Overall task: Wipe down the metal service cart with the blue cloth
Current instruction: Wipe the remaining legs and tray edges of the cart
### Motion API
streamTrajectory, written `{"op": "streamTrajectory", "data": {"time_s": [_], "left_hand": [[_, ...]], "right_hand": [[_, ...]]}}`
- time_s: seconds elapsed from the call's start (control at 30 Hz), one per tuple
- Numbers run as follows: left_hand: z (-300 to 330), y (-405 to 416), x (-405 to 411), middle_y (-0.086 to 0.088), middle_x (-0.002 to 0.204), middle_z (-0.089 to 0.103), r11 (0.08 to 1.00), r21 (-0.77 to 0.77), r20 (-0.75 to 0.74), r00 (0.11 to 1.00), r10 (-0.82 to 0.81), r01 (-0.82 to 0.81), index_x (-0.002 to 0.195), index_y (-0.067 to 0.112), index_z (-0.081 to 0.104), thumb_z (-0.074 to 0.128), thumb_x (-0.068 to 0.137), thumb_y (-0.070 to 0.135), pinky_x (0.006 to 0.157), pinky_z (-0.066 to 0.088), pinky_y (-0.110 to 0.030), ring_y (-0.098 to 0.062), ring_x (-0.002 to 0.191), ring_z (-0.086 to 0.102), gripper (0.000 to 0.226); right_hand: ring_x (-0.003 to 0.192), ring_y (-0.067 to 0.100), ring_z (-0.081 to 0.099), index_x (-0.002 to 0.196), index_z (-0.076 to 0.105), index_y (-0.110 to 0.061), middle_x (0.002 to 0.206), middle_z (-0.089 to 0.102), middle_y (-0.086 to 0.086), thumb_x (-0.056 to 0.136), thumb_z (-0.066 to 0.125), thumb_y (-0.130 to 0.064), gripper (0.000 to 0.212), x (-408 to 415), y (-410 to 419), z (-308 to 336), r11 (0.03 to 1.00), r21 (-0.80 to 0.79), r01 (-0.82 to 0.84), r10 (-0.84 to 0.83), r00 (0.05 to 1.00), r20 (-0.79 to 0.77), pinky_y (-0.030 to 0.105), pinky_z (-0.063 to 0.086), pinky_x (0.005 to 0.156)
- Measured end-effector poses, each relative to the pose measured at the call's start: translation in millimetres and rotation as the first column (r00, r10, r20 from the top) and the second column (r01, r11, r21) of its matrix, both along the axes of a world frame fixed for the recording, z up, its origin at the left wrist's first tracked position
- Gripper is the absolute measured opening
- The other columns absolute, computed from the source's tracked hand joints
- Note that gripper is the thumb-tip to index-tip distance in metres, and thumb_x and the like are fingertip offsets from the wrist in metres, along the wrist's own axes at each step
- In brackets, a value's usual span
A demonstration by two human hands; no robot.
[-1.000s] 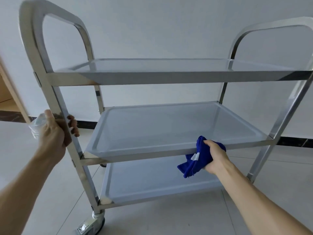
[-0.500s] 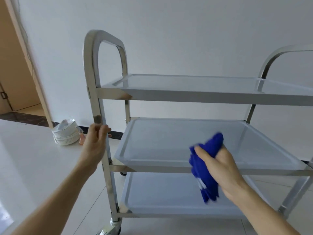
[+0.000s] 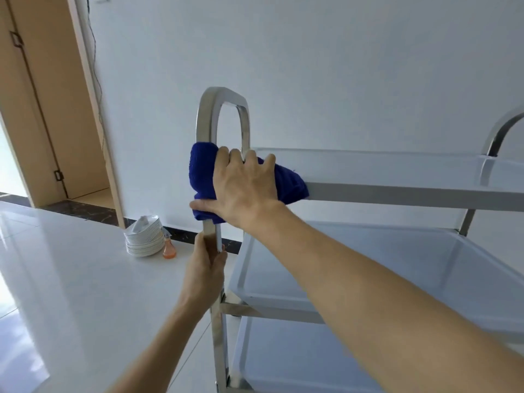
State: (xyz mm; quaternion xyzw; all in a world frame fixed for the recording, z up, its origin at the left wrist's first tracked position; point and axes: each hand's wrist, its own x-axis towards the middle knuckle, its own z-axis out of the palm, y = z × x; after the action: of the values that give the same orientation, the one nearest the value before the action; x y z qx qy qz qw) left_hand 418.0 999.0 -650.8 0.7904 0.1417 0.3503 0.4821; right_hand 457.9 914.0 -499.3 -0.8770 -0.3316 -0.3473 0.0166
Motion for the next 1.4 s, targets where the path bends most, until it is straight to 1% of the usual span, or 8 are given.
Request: {"op": "streamTrajectory", "data": {"time_s": [0.1, 0.27, 0.43, 0.5, 0.63, 0.93, 1.27, 1.4], "left_hand": [[0, 4, -1, 0.002, 0.080, 0.051, 0.999, 0.037, -0.014, 1.000, -0.010, 0.010, 0.102, 0.017, 0.046, 0.054, 0.097, 0.009, 0.069, 0.043, -0.036, -0.016, 0.072, 0.050, 0.013], [3, 7, -5, -0.002, 0.083, 0.056, 0.996, 0.068, -0.039, 0.998, -0.049, 0.052, 0.101, 0.019, 0.046, 0.057, 0.097, 0.010, 0.073, 0.050, -0.040, -0.019, 0.074, 0.052, 0.015], [5, 5, -6, 0.007, 0.085, 0.053, 0.994, 0.053, -0.003, 0.995, -0.096, 0.096, 0.097, 0.029, 0.046, 0.057, 0.097, 0.007, 0.072, 0.047, -0.029, 0.002, 0.072, 0.051, 0.025], [5, 4, -5, 0.007, 0.085, 0.052, 0.994, 0.040, -0.009, 0.995, -0.102, 0.103, 0.099, 0.027, 0.046, 0.056, 0.097, 0.006, 0.075, 0.048, -0.033, 0.001, 0.073, 0.051, 0.023], [5, 3, -4, -0.004, 0.086, 0.054, 0.996, 0.019, -0.029, 0.996, -0.086, 0.087, 0.103, 0.018, 0.046, 0.054, 0.098, 0.008, 0.082, 0.050, -0.050, -0.027, 0.083, 0.055, 0.014], [5, 10, -9, -0.007, 0.090, 0.061, 0.998, 0.024, -0.019, 0.998, -0.056, 0.056, 0.103, 0.020, 0.048, 0.057, 0.097, 0.007, 0.078, 0.050, -0.043, -0.027, 0.085, 0.057, 0.017], [-1, 28, -2, -0.017, 0.113, 0.062, 0.996, -0.055, -0.065, 0.995, -0.081, 0.077, 0.109, 0.019, 0.046, 0.057, 0.097, 0.009, 0.070, 0.044, -0.026, -0.022, 0.092, 0.054, 0.019], [5, 24, -4, -0.016, 0.117, 0.059, 0.999, -0.041, -0.112, 0.993, -0.035, 0.031, 0.113, 0.017, 0.048, 0.060, 0.095, 0.009, 0.077, 0.048, -0.034, -0.031, 0.104, 0.057, 0.023]], "right_hand": [[0.100, 0.032, 0.061, 0.129, 0.046, -0.005, 0.112, 0.065, 0.009, 0.076, 0.051, -0.083, 0.094, 6, 2, -7, 0.995, 0.078, -0.058, 0.049, 0.992, 0.118, 0.049, 0.041, 0.088], [0.088, 0.033, 0.066, 0.124, 0.051, -0.017, 0.106, 0.068, 0.006, 0.079, 0.066, -0.060, 0.064, 29, -57, 1, 0.979, -0.053, -0.198, 0.204, 0.967, 0.152, 0.038, 0.035, 0.071], [0.070, 0.033, 0.064, 0.109, 0.065, -0.017, 0.084, 0.069, 0.001, 0.067, 0.072, -0.036, 0.047, 54, -161, -10, 0.991, 0.082, -0.108, 0.080, 0.956, 0.283, 0.038, 0.048, 0.063], [0.065, 0.034, 0.063, 0.107, 0.067, -0.013, 0.079, 0.068, 0.003, 0.064, 0.075, -0.030, 0.047, 58, -179, -12, 0.993, 0.099, -0.061, 0.029, 0.954, 0.298, 0.039, 0.048, 0.060], [0.070, 0.036, 0.065, 0.104, 0.063, -0.010, 0.083, 0.069, 0.008, 0.068, 0.071, -0.031, 0.043, 46, -141, -7, 0.999, 0.045, 0.020, -0.029, 0.976, 0.217, 0.042, 0.046, 0.069], [0.089, 0.031, 0.066, 0.125, 0.051, -0.013, 0.105, 0.068, 0.008, 0.082, 0.071, -0.043, 0.056, 20, -21, -6, 0.978, -0.059, -0.198, 0.206, 0.935, 0.290, 0.042, 0.046, 0.079], [0.075, 0.033, 0.068, 0.113, 0.067, -0.014, 0.090, 0.072, 0.002, 0.063, 0.077, -0.026, 0.053, 74, -230, -9, 0.989, 0.032, -0.144, 0.124, 0.928, 0.351, 0.039, 0.053, 0.063], [0.072, 0.034, 0.068, 0.108, 0.068, -0.010, 0.087, 0.072, 0.004, 0.070, 0.071, -0.024, 0.040, 90, -289, -13, 0.992, 0.065, -0.112, 0.077, 0.912, 0.402, 0.039, 0.051, 0.061]]}}
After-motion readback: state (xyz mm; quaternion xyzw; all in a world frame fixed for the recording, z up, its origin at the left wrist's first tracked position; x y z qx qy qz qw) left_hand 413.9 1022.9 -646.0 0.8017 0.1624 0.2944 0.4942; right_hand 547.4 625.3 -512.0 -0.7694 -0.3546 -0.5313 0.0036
